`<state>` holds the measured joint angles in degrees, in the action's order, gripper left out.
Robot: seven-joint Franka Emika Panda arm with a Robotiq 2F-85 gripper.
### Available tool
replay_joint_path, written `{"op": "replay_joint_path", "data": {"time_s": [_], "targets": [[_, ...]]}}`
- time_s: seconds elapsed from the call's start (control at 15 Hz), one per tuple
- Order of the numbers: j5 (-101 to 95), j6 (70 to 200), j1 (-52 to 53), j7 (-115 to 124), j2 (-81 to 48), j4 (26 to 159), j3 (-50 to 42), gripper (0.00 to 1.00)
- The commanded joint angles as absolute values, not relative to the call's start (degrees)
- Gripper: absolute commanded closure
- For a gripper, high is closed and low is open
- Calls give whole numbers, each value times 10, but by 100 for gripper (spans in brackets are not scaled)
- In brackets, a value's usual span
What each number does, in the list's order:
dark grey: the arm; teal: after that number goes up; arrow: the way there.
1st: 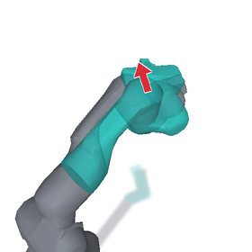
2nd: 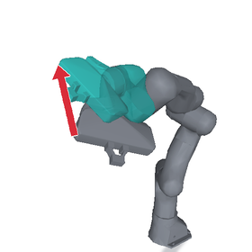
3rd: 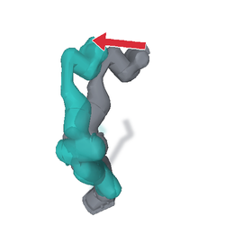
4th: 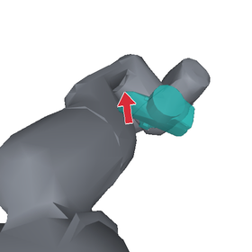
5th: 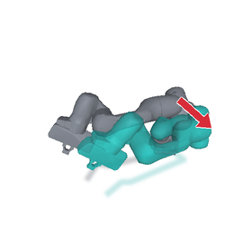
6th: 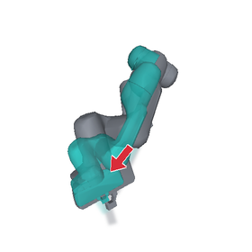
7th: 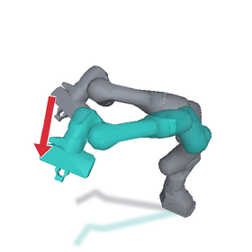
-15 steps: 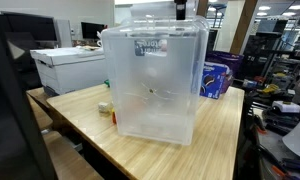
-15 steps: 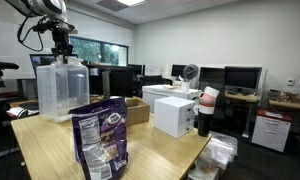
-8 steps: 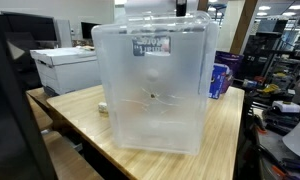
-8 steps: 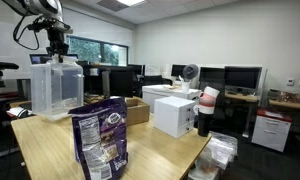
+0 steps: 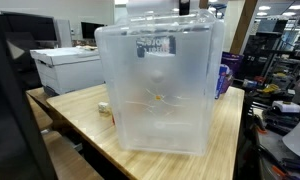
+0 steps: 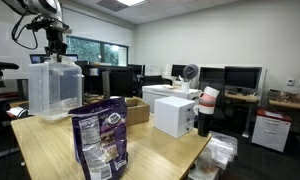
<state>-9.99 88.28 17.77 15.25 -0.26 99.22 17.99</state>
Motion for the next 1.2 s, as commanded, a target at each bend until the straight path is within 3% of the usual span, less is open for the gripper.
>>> {"op": "replay_joint_path", "data": {"time_s": [0.0, 0.53, 1.13], "targets": [[-119, 844, 186, 185, -5, 974, 186, 94], [-186, 795, 210, 237, -12, 978, 207, 94], [-357, 648, 276, 305, -85, 980, 232, 94]]}}
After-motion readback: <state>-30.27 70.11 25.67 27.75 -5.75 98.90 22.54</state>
